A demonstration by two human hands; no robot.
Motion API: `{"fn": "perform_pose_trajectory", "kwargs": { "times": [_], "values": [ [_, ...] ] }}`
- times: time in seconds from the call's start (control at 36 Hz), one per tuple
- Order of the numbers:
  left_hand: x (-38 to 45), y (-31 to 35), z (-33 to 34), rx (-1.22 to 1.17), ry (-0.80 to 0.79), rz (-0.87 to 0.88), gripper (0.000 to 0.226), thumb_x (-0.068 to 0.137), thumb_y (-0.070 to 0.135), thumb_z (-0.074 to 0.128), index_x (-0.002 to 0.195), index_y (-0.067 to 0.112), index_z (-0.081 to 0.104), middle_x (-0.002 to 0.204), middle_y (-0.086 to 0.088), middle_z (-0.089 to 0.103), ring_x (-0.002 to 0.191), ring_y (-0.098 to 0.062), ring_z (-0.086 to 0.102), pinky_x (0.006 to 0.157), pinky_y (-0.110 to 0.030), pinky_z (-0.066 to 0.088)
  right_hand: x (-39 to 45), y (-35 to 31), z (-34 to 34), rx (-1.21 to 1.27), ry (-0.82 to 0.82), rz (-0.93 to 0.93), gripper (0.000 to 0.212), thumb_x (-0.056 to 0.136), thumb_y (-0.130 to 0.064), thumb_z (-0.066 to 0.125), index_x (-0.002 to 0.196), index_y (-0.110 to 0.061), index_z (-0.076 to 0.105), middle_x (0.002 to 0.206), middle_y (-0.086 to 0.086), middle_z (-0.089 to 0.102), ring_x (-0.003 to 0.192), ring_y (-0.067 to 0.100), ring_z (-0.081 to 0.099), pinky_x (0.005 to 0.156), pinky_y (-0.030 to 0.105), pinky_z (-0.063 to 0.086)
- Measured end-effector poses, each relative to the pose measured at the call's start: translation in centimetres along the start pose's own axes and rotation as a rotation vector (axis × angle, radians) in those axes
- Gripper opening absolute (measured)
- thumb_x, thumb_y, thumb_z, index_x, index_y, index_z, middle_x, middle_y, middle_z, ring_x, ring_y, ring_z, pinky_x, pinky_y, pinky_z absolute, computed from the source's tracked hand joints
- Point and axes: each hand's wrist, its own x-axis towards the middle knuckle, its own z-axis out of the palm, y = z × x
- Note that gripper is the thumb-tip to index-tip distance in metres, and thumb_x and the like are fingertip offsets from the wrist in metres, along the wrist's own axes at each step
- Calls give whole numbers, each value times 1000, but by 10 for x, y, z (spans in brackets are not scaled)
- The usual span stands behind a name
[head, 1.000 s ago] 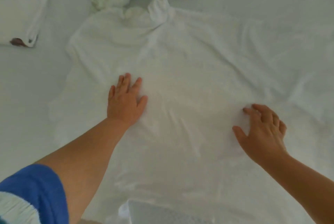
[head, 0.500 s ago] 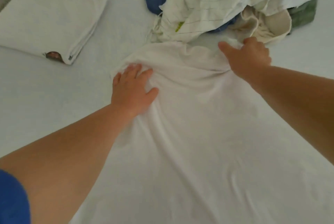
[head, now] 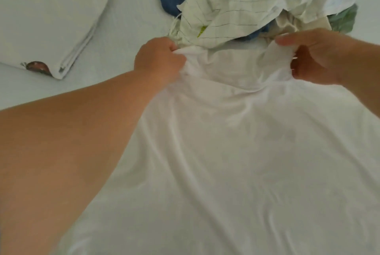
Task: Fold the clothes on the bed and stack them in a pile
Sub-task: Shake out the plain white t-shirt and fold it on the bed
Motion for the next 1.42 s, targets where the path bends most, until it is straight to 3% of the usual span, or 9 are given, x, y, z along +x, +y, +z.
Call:
{"fn": "perform_pose_trajectory", "kwargs": {
  "times": [0.08, 0.42, 0.53, 0.61, 0.78, 1.0, 1.14, 1.22, 1.42],
  "values": [
    [-2, 0, -5, -73, 12, -70, 9, 81, 27, 58, 80, 19, 54, 75, 4, 52, 74, -18, 49, 51, -26, 28, -4, -1, 3, -10, 4, 71, 50, 61, -47, 75, 102, -21, 63, 90, -1, 72, 79, 17, 71, 60, 30, 57],
    [-15, 2, -5, 5, 0, -3, 32, 86, 38, 56, 63, 22, 42, 62, 7, 44, 54, -7, 38, 48, -24, 26, -7, 3, 24, -336, 76, 369, 36, 63, 7, 77, 89, -2, 55, 102, 15, 66, 90, 29, 65, 75, 38, 54],
    [-17, 1, -6, -75, 62, -24, 30, 90, 38, 51, 67, 20, 43, 64, 7, 44, 56, -10, 39, 49, -22, 27, -12, -16, 29, -409, 191, 109, 45, 64, -3, 81, 105, -12, 63, 103, 7, 66, 92, 24, 64, 88, 40, 53],
    [-21, -5, -9, -169, 90, -37, 24, 91, 35, 52, 77, 16, 48, 68, 6, 47, 66, -14, 45, 51, -22, 29, -43, -27, 41, -585, 250, -267, 25, 66, -14, 80, 81, -27, 65, 75, -10, 65, 65, 6, 61, 60, 22, 53],
    [-63, -27, -18, -302, 162, -96, 12, 85, 28, 62, 93, 19, 62, 81, 15, 47, 81, -11, 53, 64, -18, 35, -135, 43, 95, -889, -106, -604, 26, 74, -10, 66, 75, -31, 52, 76, -14, 53, 71, 4, 52, 63, 13, 37],
    [-158, -49, -14, -788, -52, -633, 26, 77, 35, 61, 93, 15, 64, 74, 2, 70, 75, -17, 69, 68, -30, 53, -190, 164, 142, -909, -434, -462, 54, 88, -31, 56, 138, -27, 37, 138, -9, 33, 125, 10, 30, 102, 15, 15],
    [-193, -37, -4, -341, -104, -519, 40, 67, 56, 67, 89, 28, 51, 85, 16, 59, 74, -4, 56, 62, -20, 37, -206, 179, 116, -773, 36, -442, 38, 77, -22, 70, 113, -16, 60, 111, -6, 51, 105, 17, 54, 89, 24, 41],
    [-199, -29, 1, -180, -141, -464, 38, 72, 53, 67, 90, 25, 50, 78, 12, 52, 76, -14, 50, 67, -26, 34, -202, 181, 97, -568, 310, -74, 51, 78, -26, 70, 124, -18, 48, 117, -12, 35, 118, 15, 42, 96, 26, 35],
    [-205, -28, -1, -287, -95, -448, 35, 86, 37, 59, 74, 4, 59, 68, -6, 57, 72, -28, 55, 62, -33, 38, -163, 172, 78, -107, 280, 361, 33, 77, -35, 73, 100, -13, 63, 94, -1, 66, 85, 18, 62, 77, 33, 51]
  ]
}}
